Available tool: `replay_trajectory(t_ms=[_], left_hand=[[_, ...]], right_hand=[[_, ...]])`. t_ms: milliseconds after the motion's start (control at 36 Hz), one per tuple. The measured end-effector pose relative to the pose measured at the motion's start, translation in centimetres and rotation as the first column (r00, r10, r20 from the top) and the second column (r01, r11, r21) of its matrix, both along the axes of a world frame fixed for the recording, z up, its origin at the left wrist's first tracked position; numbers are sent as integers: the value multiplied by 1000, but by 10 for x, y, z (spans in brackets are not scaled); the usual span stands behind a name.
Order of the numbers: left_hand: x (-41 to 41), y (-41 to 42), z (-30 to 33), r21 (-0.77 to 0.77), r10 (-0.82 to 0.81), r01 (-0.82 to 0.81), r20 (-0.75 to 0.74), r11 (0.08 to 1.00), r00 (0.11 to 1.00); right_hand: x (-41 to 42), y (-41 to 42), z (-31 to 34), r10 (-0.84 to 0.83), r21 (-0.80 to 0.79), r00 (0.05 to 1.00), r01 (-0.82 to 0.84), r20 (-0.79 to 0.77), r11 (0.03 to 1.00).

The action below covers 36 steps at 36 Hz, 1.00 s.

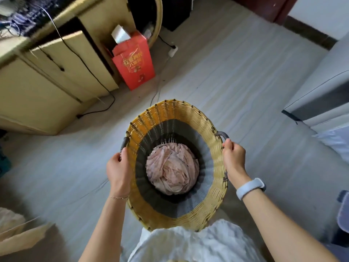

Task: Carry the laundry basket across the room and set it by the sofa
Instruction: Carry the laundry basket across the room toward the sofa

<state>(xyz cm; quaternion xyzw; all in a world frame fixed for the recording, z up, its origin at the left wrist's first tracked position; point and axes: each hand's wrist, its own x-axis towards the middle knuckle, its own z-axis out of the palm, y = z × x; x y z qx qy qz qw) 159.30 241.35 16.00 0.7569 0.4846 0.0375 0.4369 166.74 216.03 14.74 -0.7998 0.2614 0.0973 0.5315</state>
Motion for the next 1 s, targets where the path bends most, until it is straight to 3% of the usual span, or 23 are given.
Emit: replay_trajectory(t_ms=[472,722,1000], left_hand=[[306,-43,3,-71,-227,234,97,970,969],[498,-80,3,-154,-344,356,99,922,934],[649,-138,0,-72,-544,551,97,831,833]], right_hand=[[251,-53,10,-228,-127,971,236,77,963],[416,-90,13,-407,-85,910,413,81,907],[488,-142,6,-522,-108,852,524,46,845]])
